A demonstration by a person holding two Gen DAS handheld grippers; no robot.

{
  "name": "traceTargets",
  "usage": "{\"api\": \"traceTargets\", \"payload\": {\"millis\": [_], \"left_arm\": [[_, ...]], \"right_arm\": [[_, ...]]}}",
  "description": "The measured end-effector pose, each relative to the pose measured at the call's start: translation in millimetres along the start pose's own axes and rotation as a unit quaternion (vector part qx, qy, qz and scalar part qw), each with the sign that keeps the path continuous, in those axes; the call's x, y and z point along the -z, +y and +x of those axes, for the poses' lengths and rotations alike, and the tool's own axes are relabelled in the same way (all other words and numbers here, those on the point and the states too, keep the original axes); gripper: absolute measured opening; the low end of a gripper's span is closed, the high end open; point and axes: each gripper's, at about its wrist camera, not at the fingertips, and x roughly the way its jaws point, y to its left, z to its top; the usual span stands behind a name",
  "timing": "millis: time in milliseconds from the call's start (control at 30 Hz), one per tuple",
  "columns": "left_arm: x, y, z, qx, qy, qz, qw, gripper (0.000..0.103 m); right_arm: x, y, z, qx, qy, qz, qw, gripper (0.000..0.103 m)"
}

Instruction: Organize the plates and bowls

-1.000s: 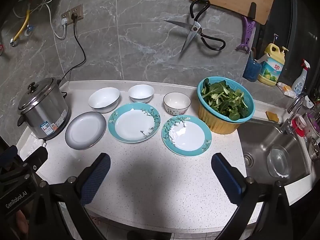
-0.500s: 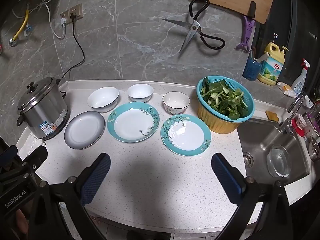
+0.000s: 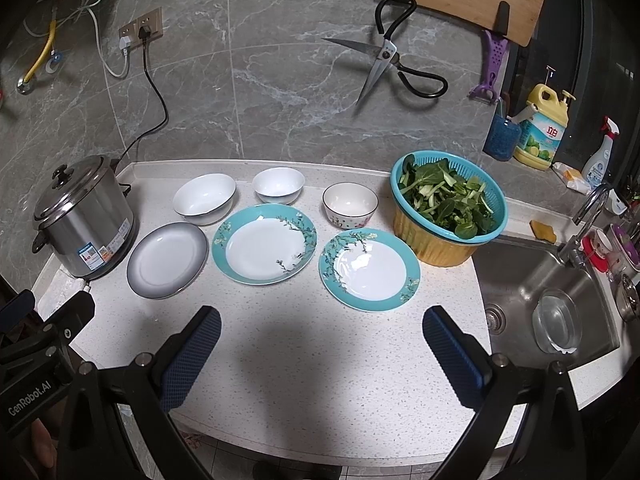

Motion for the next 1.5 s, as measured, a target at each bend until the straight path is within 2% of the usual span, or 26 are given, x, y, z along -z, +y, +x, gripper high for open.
{"api": "traceTargets", "payload": {"millis": [567, 633, 1500], "left_arm": [[0.3, 3.7, 0.2, 0.003, 0.004, -0.004, 1.0000, 0.103], [0.2, 4.3, 0.9, 0.004, 0.005, -0.004, 1.0000, 0.103], [0.2, 3.0, 4.2, 0.005, 0.008, -0.005, 0.9999, 0.103]], "right_arm": [[-1.9, 8.9, -1.6, 0.000, 0.001, 0.000, 1.000, 0.103], [1.0, -1.1, 3.7, 0.001, 0.001, 0.001, 1.000, 0.103], [-3.1, 0.0, 7.9, 0.001, 0.004, -0.001, 1.000, 0.103]]}}
